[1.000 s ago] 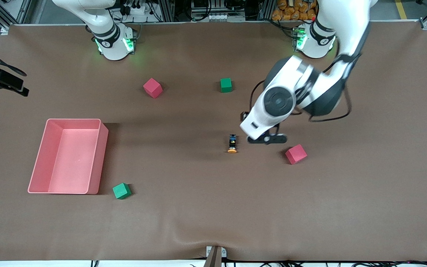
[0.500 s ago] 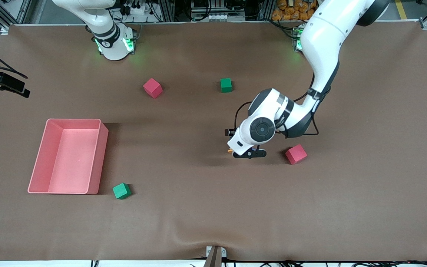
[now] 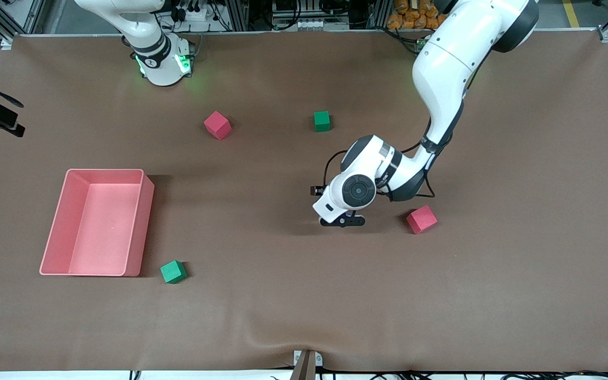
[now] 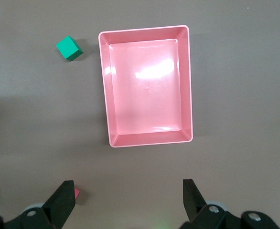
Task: Place and upright button with both arms
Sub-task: 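Grasp the button base with the left gripper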
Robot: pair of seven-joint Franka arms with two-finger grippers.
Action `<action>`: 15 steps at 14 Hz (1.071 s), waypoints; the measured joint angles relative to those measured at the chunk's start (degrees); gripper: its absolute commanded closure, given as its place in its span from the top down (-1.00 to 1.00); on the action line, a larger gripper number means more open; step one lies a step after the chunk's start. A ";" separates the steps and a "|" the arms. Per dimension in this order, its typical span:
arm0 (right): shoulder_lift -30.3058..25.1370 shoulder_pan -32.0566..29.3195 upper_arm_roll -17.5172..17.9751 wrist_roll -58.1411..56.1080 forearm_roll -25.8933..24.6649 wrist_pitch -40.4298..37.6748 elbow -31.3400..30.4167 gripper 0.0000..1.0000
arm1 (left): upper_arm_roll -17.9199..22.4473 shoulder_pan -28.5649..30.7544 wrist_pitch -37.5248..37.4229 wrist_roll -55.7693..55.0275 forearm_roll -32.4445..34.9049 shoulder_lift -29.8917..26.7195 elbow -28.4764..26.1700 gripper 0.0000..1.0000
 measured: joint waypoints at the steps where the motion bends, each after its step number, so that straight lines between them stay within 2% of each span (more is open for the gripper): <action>1: 0.00 -0.12 -0.01 -0.09 -0.01 -0.01 0.07 1.00 | 0.12 0.07 0.00 0.98 0.00 0.31 0.39 0.70; 2: 0.00 -0.14 0.01 -0.17 -0.01 -0.14 0.11 1.00 | 0.27 0.16 0.00 1.76 0.00 0.46 0.60 0.61; 7: 0.00 -0.13 0.14 -0.24 -0.01 -0.57 0.21 1.00 | 0.41 0.36 0.00 2.42 -1.48 1.18 0.79 0.57; 12: 0.00 -0.13 0.52 -0.32 0.00 -0.57 0.24 1.00 | 0.54 0.49 0.00 2.43 -1.92 2.46 1.85 0.26; 14: 0.00 -0.13 0.60 -0.34 0.00 -0.57 0.24 1.00 | 0.54 0.51 0.22 2.44 -1.93 3.13 2.38 0.03; 15: 0.00 -0.13 0.61 -0.35 0.00 -0.57 0.24 1.00 | 0.54 0.50 0.53 2.44 -1.93 3.40 2.44 0.03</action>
